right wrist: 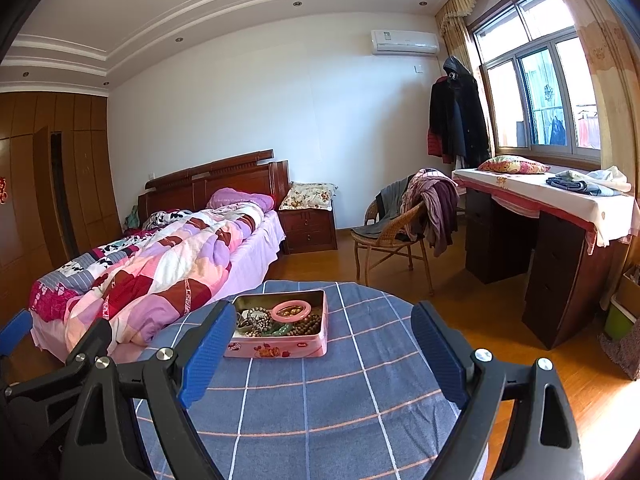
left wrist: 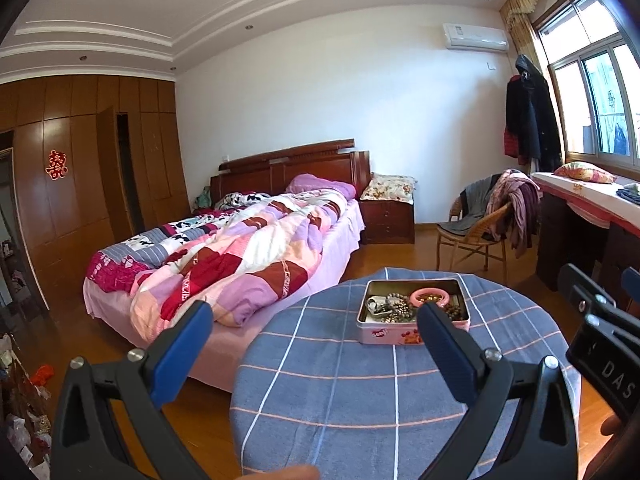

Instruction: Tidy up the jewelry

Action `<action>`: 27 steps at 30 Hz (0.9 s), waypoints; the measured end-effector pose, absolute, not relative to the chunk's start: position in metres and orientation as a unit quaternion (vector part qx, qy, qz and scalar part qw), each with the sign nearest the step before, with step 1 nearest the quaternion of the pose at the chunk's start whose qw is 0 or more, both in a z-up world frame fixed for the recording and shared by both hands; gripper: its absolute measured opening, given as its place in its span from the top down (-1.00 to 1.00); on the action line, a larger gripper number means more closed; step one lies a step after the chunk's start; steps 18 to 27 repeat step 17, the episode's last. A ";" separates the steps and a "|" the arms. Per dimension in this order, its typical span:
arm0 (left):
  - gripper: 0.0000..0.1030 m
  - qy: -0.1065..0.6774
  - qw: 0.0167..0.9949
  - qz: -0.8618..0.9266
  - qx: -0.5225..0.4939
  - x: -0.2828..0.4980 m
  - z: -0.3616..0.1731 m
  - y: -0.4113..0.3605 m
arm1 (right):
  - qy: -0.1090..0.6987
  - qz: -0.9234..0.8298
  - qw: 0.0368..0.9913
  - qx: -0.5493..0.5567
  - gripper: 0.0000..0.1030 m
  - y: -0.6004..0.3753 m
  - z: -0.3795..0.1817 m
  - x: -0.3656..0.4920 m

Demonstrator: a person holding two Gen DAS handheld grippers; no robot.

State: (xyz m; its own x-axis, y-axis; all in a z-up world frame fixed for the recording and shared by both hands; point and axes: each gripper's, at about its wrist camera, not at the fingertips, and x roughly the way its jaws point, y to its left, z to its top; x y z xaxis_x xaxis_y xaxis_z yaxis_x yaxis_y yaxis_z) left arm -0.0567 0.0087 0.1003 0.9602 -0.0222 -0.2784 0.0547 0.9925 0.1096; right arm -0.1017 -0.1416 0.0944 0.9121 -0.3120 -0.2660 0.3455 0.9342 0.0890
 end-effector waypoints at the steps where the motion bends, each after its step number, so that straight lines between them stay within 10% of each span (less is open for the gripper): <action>1: -1.00 0.144 0.988 -0.021 0.055 -0.055 0.101 0.010 | 0.125 -0.169 0.975 0.066 -0.74 -0.142 0.094 -0.102; 27: -1.00 0.188 0.980 -0.050 0.033 -0.044 0.085 0.009 | 0.146 -0.171 0.972 0.067 -0.74 -0.147 0.083 -0.093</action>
